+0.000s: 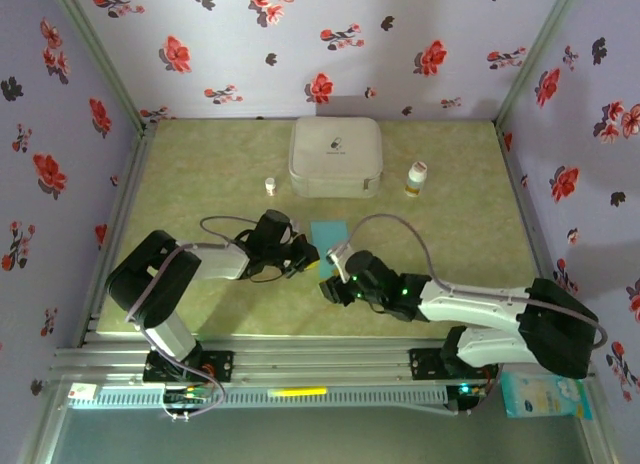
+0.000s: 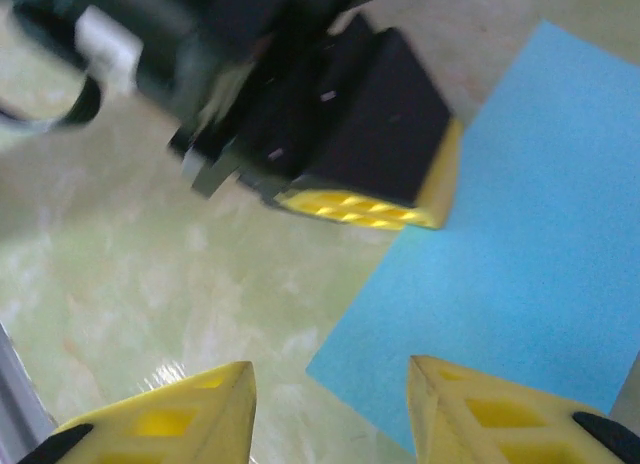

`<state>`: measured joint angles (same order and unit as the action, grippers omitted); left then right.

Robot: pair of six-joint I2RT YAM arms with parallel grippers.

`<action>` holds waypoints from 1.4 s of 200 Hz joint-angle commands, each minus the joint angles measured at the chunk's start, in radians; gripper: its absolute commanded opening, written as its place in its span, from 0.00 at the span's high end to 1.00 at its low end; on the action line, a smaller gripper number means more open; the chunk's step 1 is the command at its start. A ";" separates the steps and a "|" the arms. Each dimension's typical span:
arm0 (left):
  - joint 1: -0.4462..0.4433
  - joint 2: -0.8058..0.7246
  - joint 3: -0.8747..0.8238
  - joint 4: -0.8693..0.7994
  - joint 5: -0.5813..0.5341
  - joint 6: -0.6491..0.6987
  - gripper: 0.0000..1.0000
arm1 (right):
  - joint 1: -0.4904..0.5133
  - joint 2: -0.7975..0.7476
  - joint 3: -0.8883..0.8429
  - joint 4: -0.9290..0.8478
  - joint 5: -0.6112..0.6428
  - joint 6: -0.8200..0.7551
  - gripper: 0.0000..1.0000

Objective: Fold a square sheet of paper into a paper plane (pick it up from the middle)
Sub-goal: Third fold the triangle at the center of the table.

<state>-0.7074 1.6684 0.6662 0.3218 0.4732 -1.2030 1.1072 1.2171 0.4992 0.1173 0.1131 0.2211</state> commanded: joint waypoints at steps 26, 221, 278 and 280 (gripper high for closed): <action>0.007 -0.032 -0.011 0.013 0.020 -0.017 1.00 | 0.146 0.083 0.007 0.102 0.278 -0.287 0.55; 0.017 -0.029 0.009 0.005 0.033 -0.010 1.00 | 0.229 0.318 0.059 0.163 0.541 -0.279 0.58; 0.020 -0.032 0.003 0.006 0.036 -0.010 1.00 | 0.230 0.313 0.053 0.152 0.545 -0.272 0.72; 0.019 -0.032 0.003 0.006 0.036 -0.009 1.00 | 0.230 0.313 0.053 0.152 0.546 -0.272 0.72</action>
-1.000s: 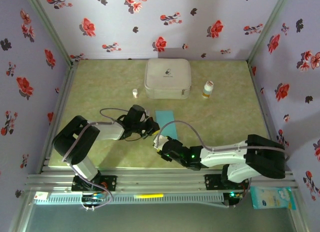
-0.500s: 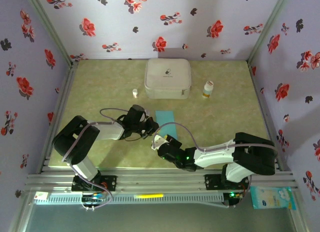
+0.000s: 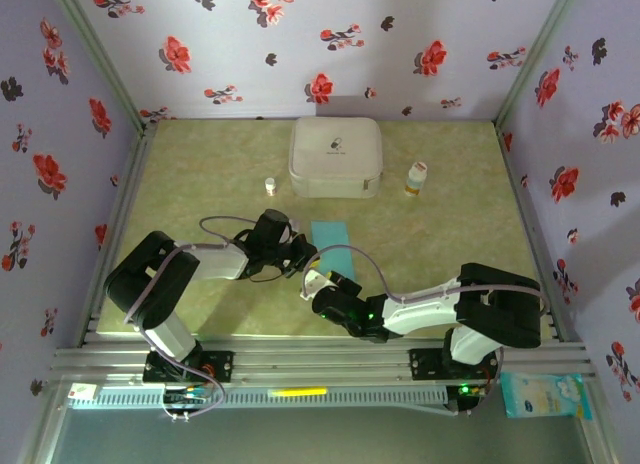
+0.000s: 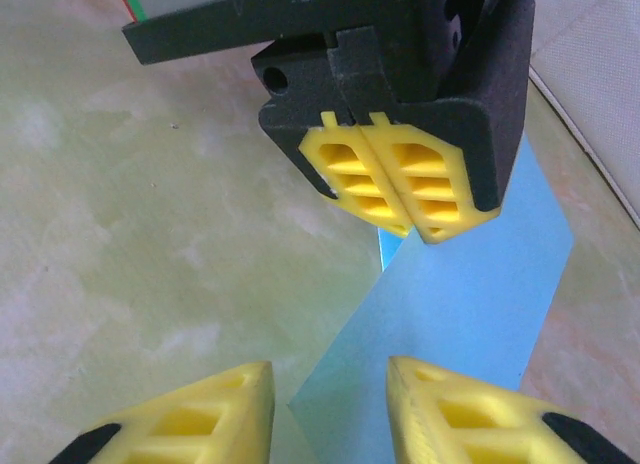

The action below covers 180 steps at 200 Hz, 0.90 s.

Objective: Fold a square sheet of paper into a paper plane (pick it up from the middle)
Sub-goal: Third fold the triangle at the center of the table.

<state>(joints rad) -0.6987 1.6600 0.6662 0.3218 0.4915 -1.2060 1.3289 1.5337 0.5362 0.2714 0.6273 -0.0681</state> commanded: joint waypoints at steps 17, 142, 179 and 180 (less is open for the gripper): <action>0.012 -0.023 0.001 0.008 0.018 -0.005 1.00 | 0.009 -0.007 0.015 -0.003 0.036 0.023 0.78; 0.022 -0.032 -0.011 0.010 0.018 -0.004 1.00 | 0.009 -0.019 0.004 0.009 0.069 0.044 1.00; 0.025 -0.052 -0.011 -0.017 0.018 0.024 0.89 | 0.010 -0.025 0.001 0.012 0.068 0.063 1.00; 0.025 -0.054 -0.010 -0.020 0.018 0.027 0.88 | 0.010 -0.026 0.001 0.012 0.066 0.063 1.00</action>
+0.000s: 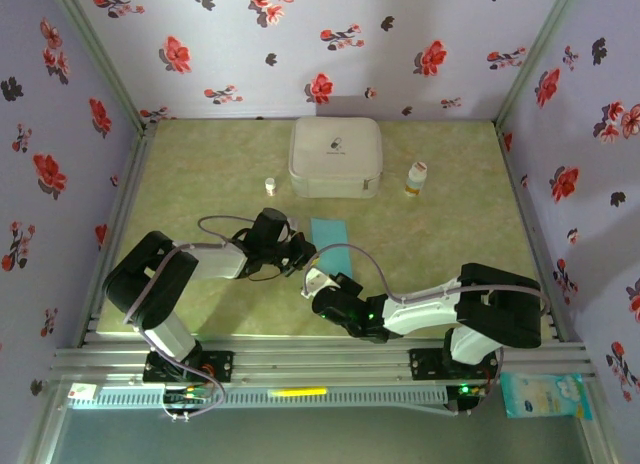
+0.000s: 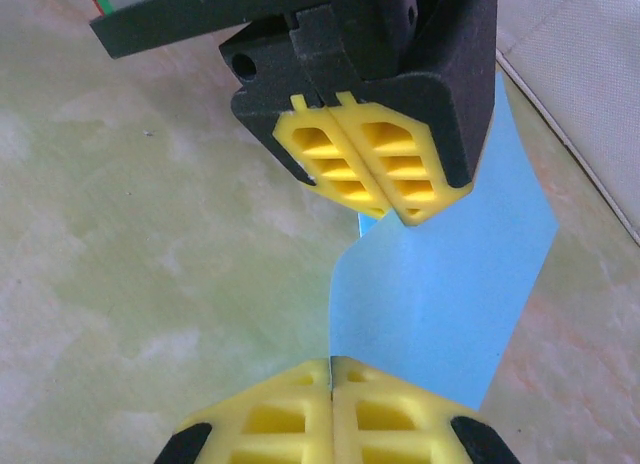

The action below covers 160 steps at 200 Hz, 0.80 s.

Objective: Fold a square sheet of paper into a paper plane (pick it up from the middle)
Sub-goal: Third fold the triangle at the center of the table.

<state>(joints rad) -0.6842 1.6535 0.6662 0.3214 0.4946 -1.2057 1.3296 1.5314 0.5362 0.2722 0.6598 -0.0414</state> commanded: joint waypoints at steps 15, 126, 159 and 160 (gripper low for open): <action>0.022 -0.089 0.006 -0.112 0.003 0.086 0.79 | 0.004 -0.041 -0.007 0.013 -0.014 0.050 1.00; 0.172 -0.271 0.219 -0.574 -0.021 0.403 0.60 | -0.196 -0.089 0.004 0.045 -0.713 0.345 1.00; 0.170 -0.152 0.283 -0.529 0.041 0.416 0.70 | -0.237 -0.099 0.005 0.053 -0.785 0.388 1.00; 0.170 -0.149 0.285 -0.528 0.042 0.417 0.70 | -0.239 -0.099 0.005 0.053 -0.788 0.390 1.00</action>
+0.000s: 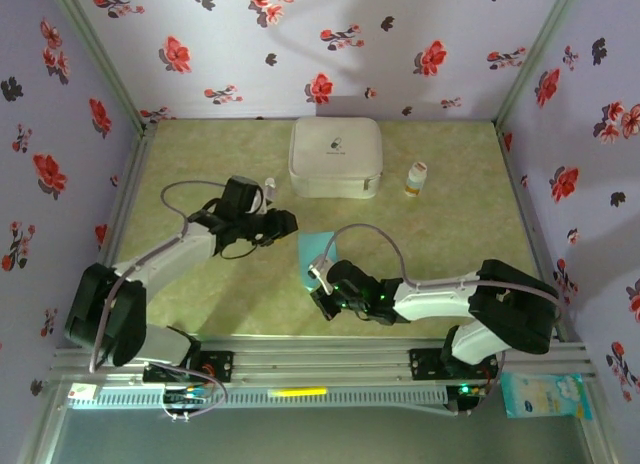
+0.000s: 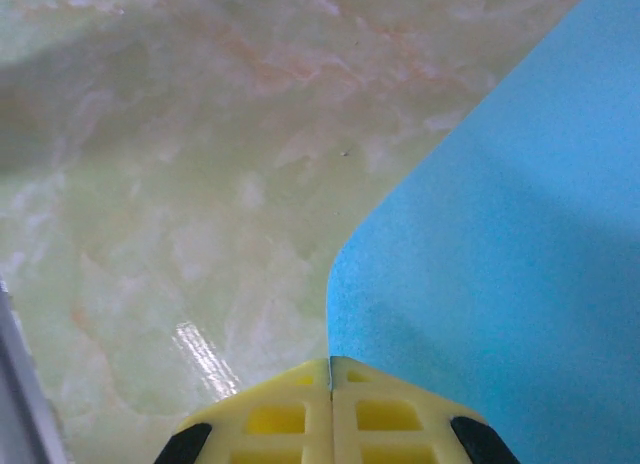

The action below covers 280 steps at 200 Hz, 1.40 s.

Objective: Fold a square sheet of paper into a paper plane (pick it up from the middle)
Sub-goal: Third fold the triangle at the center of the table.

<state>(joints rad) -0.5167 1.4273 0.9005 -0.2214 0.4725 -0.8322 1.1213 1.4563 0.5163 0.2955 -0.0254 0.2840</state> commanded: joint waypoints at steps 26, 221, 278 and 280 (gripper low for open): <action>-0.018 0.171 0.097 0.035 0.088 0.057 0.74 | -0.063 -0.025 0.024 0.032 -0.150 0.098 1.00; -0.120 0.550 0.196 -0.030 0.009 0.164 0.93 | -0.139 0.027 0.030 0.023 -0.183 0.165 1.00; -0.120 0.547 0.202 -0.040 0.009 0.166 0.93 | -0.206 0.041 0.056 -0.053 -0.183 0.182 1.00; -0.120 0.547 0.202 -0.041 0.009 0.165 0.93 | -0.207 0.041 0.058 -0.057 -0.183 0.182 1.00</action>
<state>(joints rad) -0.6304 1.9385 1.1000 -0.2031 0.5217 -0.6956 0.9405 1.4826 0.5411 0.2996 -0.2031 0.4480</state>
